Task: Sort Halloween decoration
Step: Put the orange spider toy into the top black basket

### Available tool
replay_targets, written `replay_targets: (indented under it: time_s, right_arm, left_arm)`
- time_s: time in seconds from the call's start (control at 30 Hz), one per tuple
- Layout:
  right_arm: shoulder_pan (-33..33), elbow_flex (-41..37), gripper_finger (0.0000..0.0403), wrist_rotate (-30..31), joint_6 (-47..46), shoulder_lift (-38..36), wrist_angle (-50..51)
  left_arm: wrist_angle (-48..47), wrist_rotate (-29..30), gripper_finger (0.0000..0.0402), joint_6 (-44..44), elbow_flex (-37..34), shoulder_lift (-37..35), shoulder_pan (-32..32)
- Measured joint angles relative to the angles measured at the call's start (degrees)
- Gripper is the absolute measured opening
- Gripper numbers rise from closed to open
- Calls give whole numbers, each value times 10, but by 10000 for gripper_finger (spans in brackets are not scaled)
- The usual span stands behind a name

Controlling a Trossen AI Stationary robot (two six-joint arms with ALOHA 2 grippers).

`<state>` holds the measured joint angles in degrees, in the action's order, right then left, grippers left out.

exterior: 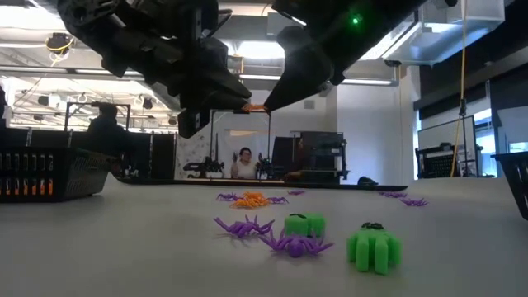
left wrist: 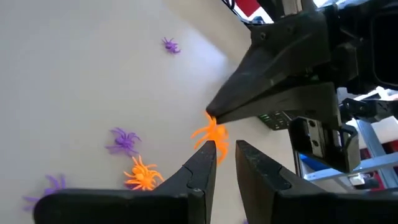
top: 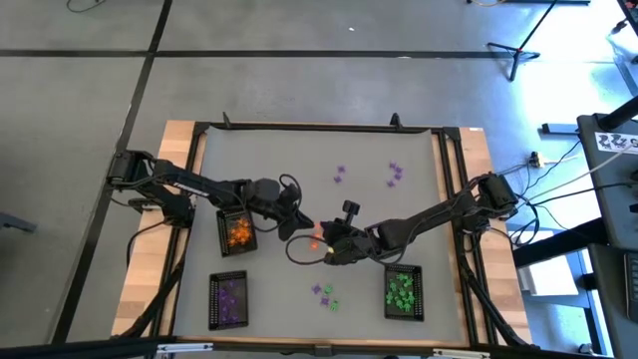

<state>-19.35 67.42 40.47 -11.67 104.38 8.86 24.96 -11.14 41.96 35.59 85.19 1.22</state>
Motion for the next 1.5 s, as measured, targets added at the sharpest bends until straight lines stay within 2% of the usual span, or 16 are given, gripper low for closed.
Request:
replay_targets:
  time_s: [0.33,0.8,1.07,1.2,1.37,1.5]
  right_arm:
    - [-1,0,0,-10,0,0,-1]
    - [11,0,0,-11,12,-1,-28]
    - [11,0,0,-12,15,-1,-28]
    - [11,0,0,-15,18,-1,-28]
    - [12,0,0,-52,28,-1,-12]
    - [25,1,10,-147,1,5,0]
  left_arm:
    - [-14,-15,56,10,0,0,24]
    - [-7,-25,56,14,0,0,5]
    - [31,-70,56,11,0,0,5]
    - [31,-73,56,10,0,0,5]
    - [4,-75,56,9,0,0,8]
    - [-48,-71,56,-5,0,0,20]
